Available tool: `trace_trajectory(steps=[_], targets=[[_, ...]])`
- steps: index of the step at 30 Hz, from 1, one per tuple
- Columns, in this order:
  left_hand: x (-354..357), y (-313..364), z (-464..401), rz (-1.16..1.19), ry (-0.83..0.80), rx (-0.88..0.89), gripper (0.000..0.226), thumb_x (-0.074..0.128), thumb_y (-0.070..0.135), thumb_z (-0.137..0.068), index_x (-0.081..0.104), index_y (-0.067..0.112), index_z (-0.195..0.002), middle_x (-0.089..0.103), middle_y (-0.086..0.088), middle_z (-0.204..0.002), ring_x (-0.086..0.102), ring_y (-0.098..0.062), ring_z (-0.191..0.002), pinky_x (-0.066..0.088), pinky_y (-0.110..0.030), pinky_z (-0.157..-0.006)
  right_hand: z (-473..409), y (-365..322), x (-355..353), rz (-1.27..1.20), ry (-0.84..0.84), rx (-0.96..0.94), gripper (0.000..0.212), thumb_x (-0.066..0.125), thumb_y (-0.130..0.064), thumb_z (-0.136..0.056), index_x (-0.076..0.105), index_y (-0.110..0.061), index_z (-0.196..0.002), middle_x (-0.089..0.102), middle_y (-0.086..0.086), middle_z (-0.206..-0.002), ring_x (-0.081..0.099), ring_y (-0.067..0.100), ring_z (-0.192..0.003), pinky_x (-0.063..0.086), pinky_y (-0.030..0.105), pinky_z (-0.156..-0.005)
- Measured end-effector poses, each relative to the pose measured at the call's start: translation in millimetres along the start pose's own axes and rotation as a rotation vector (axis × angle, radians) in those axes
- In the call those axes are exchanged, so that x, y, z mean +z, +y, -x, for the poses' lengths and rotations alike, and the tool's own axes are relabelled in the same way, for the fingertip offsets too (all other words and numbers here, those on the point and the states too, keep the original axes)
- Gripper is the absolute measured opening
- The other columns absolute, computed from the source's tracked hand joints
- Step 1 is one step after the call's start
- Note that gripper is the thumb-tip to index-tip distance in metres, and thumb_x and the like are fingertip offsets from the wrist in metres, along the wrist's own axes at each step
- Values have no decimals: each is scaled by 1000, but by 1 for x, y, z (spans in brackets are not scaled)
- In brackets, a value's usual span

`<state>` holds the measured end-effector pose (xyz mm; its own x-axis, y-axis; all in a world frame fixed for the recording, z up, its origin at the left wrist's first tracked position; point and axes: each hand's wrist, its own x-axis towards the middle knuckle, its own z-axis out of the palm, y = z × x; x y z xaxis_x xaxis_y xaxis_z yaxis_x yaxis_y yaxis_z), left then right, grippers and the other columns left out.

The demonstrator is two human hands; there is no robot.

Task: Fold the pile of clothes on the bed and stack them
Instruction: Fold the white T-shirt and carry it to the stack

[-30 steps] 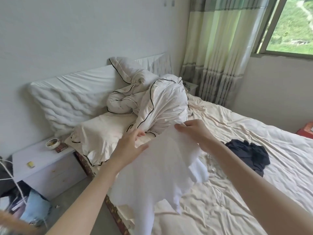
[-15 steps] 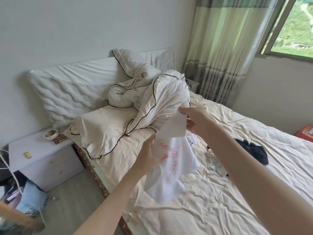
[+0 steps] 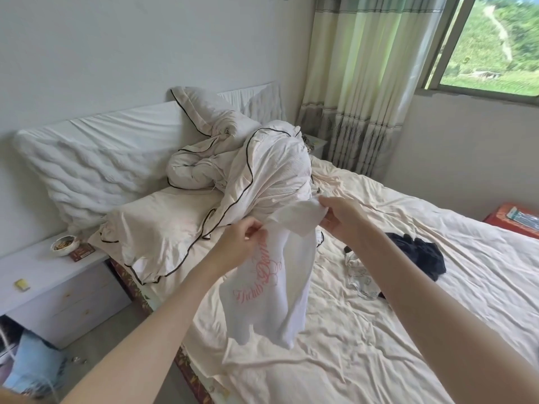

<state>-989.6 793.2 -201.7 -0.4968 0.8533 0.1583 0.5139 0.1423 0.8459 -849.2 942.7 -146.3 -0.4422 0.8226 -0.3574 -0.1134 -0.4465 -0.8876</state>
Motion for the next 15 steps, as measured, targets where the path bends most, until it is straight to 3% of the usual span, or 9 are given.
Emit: trace_trajectory(steps=[3, 6, 7, 9, 11, 13, 15], targets=[[-13, 17, -9, -2, -20, -20, 10, 63, 13, -89, 67, 5, -94, 70, -8, -91, 64, -18, -86, 50, -35, -86, -3, 14, -4, 58, -13, 8, 6, 54, 2, -91, 60, 3, -90, 57, 14, -78, 57, 20, -67, 55, 28, -56], [-17, 28, -11, -96, -60, 44, 8, 66, 17, -87, 67, 9, -86, 71, -5, -87, 66, -20, -86, 49, -32, -83, -1, 26, -2, 465, -12, -201, 38, 61, -21, -92, 57, 6, -117, 60, 23, -108, 58, 23, -91, 52, 45, -87], [-16, 30, -9, -125, -77, 63, 6, 67, 18, -87, 66, 16, -82, 70, 1, -83, 66, -15, -83, 49, -28, -81, 2, 26, -1, 648, -8, -352, 47, 63, -29, -90, 54, -1, -127, 55, 18, -123, 53, 21, -106, 46, 43, -97], [-13, 31, -3, -155, -104, 81, 11, 68, 18, -85, 65, 25, -78, 68, 10, -79, 64, -5, -78, 49, -19, -77, 11, 18, 2, 864, -160, -608, 47, 61, -35, -90, 53, -13, -132, 46, 6, -136, 43, 12, -121, 36, 25, -103], [-9, 27, 3, -160, -100, 90, 8, 69, 15, -84, 68, 22, -83, 67, 11, -78, 62, 4, -73, 46, -10, -72, 16, 14, 4, 981, -402, -579, 33, 56, -32, -94, 64, -13, -120, 57, 4, -130, 53, 11, -113, 42, 16, -93], [-8, 22, 9, -192, -74, 111, 5, 69, 14, -84, 71, 16, -88, 66, 11, -76, 59, 8, -69, 43, -6, -68, 19, 17, 3, 1029, -536, -442, 30, 53, -28, -96, 70, -6, -107, 68, 9, -112, 64, 20, -97, 48, 34, -95], [-8, 18, 15, -215, -36, 128, 6, 69, 16, -84, 72, 13, -88, 69, 8, -78, 63, 1, -73, 46, -10, -69, 19, 25, 0, 1048, -599, -344, 35, 53, -30, -95, 68, -1, -107, 69, 10, -105, 64, 15, -86, 48, 39, -95]])
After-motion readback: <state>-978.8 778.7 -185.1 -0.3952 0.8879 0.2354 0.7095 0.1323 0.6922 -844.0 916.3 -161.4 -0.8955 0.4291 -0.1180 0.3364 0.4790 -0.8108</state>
